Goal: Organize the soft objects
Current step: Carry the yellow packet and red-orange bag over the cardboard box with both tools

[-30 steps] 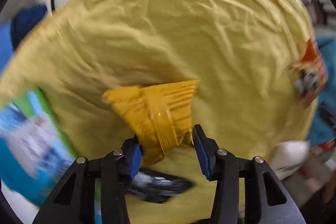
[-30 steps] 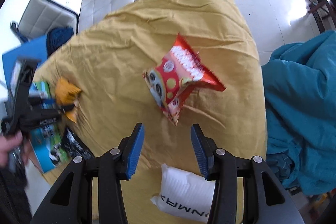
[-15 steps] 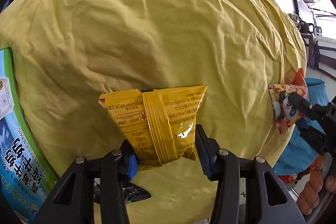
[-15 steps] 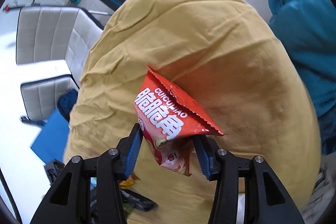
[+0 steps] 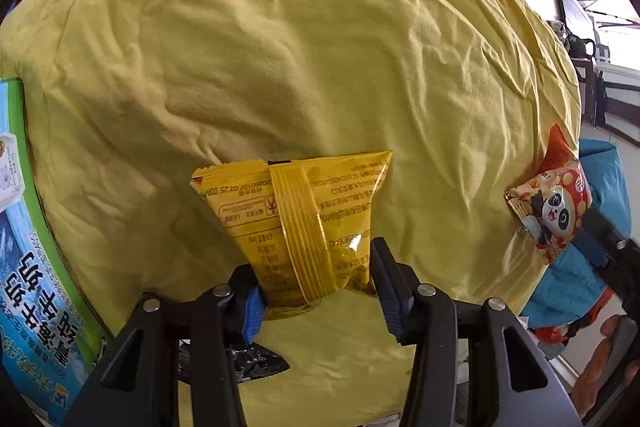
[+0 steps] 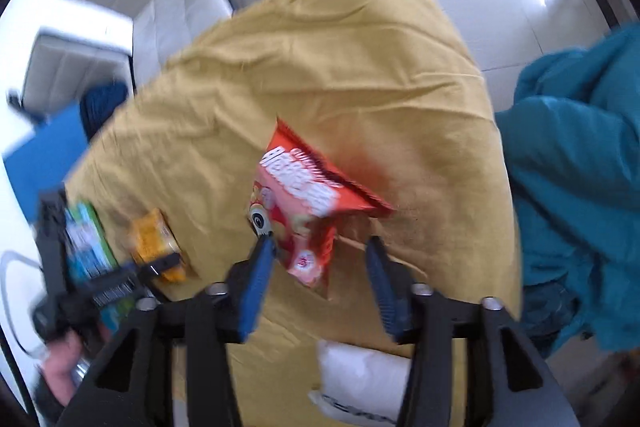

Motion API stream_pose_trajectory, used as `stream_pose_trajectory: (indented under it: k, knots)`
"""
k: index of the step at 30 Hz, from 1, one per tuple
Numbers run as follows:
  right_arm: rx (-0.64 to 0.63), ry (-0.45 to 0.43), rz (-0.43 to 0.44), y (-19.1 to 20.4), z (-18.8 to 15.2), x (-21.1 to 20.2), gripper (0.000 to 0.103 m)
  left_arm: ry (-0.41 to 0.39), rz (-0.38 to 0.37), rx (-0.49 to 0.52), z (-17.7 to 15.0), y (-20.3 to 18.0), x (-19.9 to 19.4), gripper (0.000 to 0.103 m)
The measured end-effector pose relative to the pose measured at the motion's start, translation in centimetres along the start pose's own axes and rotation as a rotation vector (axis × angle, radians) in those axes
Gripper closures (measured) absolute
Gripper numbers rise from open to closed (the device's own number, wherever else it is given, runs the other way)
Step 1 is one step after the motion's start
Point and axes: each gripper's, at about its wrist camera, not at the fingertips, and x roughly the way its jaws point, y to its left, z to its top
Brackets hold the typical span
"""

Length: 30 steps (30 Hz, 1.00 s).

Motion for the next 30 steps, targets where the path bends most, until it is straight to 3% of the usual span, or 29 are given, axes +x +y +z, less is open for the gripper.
stream_pose_trajectory:
  k: [3, 6, 7, 8, 14, 19, 22, 24, 26, 30]
  knots:
    - [0.215, -0.052, 0.148, -1.2, 0.3, 0.4, 0.024, -0.003, -0.007, -0.016, 0.1, 0.0, 0.5, 0.051]
    - [0.327, -0.042, 0.212, -0.9, 0.8, 2.4, 0.025, -0.010, -0.010, -0.025, 0.0, -0.1, 0.8, 0.048]
    - [0.330, -0.047, 0.191, -0.6, 0.9, 2.9, 0.041, -0.012, -0.003, -0.022, -0.1, -0.2, 0.9, 0.048]
    - [0.320, -0.052, 0.157, -0.2, 1.2, 3.2, 0.058, -0.012, 0.004, -0.015, -0.1, -0.4, 0.9, 0.048]
    - [0.004, -0.020, -0.016, 2.5, 1.2, 3.5, 0.060, -0.066, 0.103, 0.074, -1.0, -1.5, 0.0, 0.048]
    - [-0.285, 0.148, -0.048, 4.4, -1.4, 4.2, 0.059, -0.066, 0.104, 0.102, -1.3, -2.1, 0.2, 0.048]
    - [-0.259, 0.131, -0.101, 3.6, -1.4, 4.7, 0.051, -0.054, 0.078, 0.061, -0.7, -1.7, 1.3, 0.048]
    - [-0.192, 0.103, -0.073, 2.6, -1.2, 4.7, 0.050, -0.080, 0.058, 0.037, -0.5, -1.6, 1.3, 0.050]
    - [-0.159, 0.080, -0.066, 1.8, -1.6, 4.6, 0.050, -0.115, 0.082, 0.046, -0.5, -1.5, 1.0, 0.063]
    - [-0.110, 0.029, -0.081, 1.2, -2.4, 5.0, 0.054, -0.156, 0.116, 0.070, -1.1, -1.8, 0.6, 0.069]
